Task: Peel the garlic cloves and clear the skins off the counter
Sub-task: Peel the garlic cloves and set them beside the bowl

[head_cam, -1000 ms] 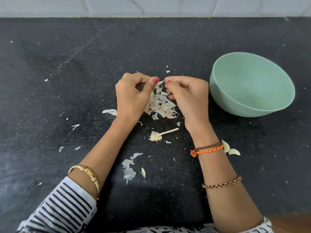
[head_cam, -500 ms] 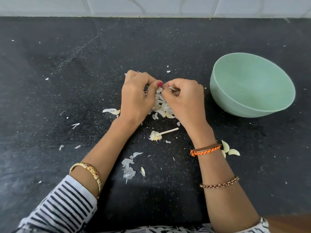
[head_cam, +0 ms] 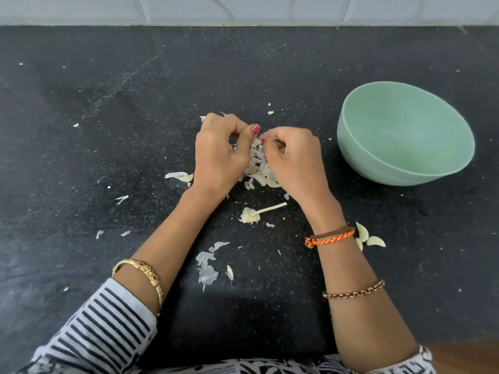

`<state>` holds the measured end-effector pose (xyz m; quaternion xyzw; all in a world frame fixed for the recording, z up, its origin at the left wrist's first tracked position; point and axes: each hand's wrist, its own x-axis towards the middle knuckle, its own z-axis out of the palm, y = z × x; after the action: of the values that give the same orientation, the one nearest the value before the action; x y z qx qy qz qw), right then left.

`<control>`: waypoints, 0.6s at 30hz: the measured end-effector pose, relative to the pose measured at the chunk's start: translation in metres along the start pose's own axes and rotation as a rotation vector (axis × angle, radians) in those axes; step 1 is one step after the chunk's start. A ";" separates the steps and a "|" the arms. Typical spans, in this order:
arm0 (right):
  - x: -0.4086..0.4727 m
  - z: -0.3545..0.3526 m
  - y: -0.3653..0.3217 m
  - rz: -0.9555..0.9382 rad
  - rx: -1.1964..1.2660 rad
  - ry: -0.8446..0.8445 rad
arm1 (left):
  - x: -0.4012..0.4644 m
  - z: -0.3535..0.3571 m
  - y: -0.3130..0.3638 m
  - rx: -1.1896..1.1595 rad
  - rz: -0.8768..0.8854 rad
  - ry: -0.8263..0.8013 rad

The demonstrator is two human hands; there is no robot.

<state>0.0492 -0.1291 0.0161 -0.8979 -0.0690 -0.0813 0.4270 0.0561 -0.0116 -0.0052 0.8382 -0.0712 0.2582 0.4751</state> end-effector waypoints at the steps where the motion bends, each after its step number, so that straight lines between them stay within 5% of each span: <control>1: 0.000 0.000 0.000 0.009 0.018 -0.007 | 0.000 -0.001 0.000 -0.011 -0.004 -0.002; 12: -0.002 -0.004 -0.007 0.208 0.291 -0.090 | -0.002 0.001 0.000 -0.097 0.131 0.022; 18: -0.003 -0.010 -0.011 0.363 0.631 -0.114 | -0.001 0.000 0.001 -0.166 0.134 0.098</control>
<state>0.0433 -0.1301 0.0304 -0.7226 0.0461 0.0715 0.6860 0.0549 -0.0124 -0.0053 0.7757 -0.1249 0.3232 0.5275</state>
